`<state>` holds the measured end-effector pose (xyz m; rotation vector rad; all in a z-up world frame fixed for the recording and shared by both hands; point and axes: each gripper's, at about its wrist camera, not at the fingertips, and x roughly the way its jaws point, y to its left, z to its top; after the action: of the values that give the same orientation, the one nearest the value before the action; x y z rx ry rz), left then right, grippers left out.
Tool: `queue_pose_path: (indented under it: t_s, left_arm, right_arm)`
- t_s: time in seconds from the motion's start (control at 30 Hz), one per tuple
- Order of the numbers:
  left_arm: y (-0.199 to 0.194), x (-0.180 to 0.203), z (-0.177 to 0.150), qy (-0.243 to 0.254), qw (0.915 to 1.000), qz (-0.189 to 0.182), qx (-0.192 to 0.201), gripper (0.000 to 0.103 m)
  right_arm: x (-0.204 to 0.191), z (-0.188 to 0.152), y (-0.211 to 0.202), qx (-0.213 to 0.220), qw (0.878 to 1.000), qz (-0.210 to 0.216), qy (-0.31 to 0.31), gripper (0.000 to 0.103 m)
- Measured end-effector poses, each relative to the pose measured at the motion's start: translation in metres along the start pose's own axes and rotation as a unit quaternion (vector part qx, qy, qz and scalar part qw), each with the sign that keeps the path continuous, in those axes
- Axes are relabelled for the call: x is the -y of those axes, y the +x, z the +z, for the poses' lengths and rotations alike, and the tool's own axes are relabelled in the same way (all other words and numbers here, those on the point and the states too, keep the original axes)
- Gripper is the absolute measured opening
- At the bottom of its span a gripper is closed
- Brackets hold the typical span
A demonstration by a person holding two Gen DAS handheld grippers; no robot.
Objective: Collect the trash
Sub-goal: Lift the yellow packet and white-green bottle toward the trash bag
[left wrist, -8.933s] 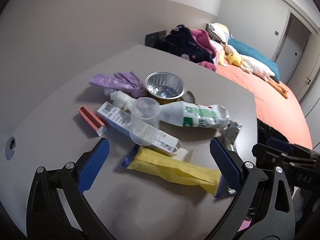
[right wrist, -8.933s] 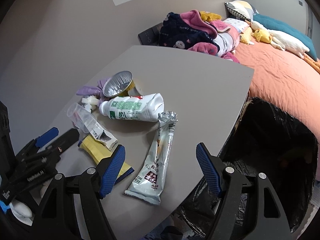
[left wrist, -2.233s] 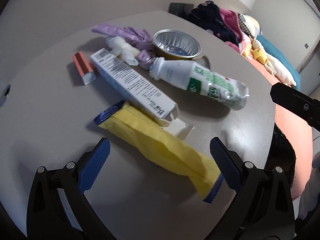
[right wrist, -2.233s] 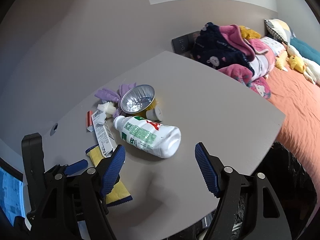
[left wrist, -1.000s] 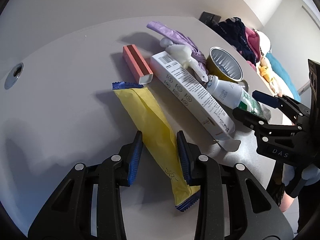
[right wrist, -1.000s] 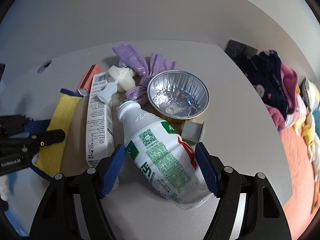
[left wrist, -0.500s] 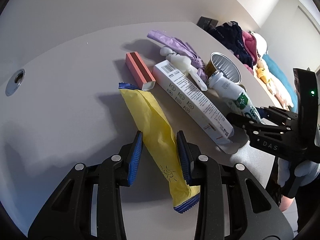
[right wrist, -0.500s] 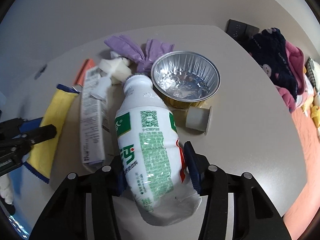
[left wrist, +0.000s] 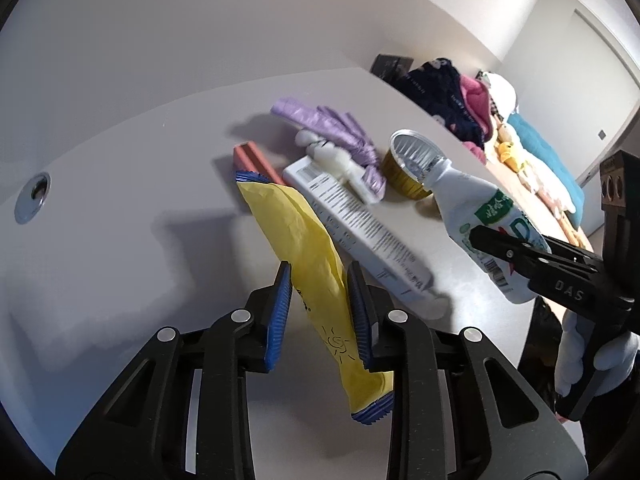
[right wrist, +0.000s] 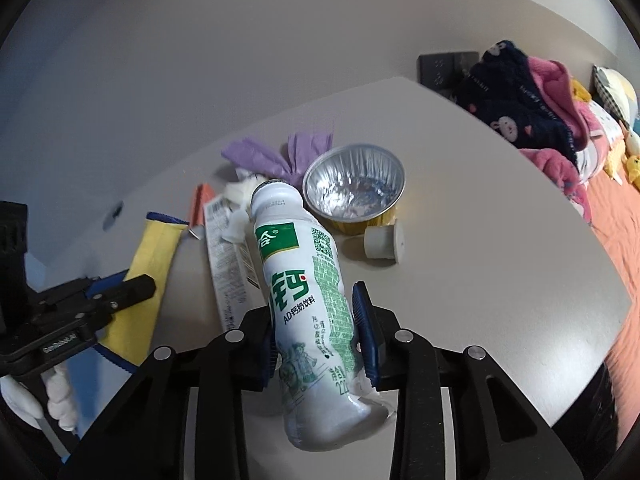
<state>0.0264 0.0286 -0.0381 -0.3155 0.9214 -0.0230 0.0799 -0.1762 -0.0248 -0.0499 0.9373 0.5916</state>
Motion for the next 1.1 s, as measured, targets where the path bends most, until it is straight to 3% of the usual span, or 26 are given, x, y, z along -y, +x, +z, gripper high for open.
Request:
queue_pose_path:
  t_s: [0.2, 0.47, 1.1]
  left_arm:
    - [-0.013, 0.019, 0.007, 0.023, 0.9994, -0.017, 0.019, 0.026]
    - [-0.021, 0.065, 0.017, 0.080, 0.9944, -0.058, 0.035, 0.025]
    - [-0.014, 0.175, 0.006, 0.196, 0.9698, -0.145, 0.013, 0.025]
  right_arm:
    - [0.009, -0.005, -0.031, 0.030, 0.999, 0.009, 0.033, 0.035]
    - [0.023, -0.020, -0.081, 0.073, 0.995, -0.016, 0.065, 0.035]
    - [0.079, -0.073, -0.166, 0.128, 0.977, -0.085, 0.148, 0.035]
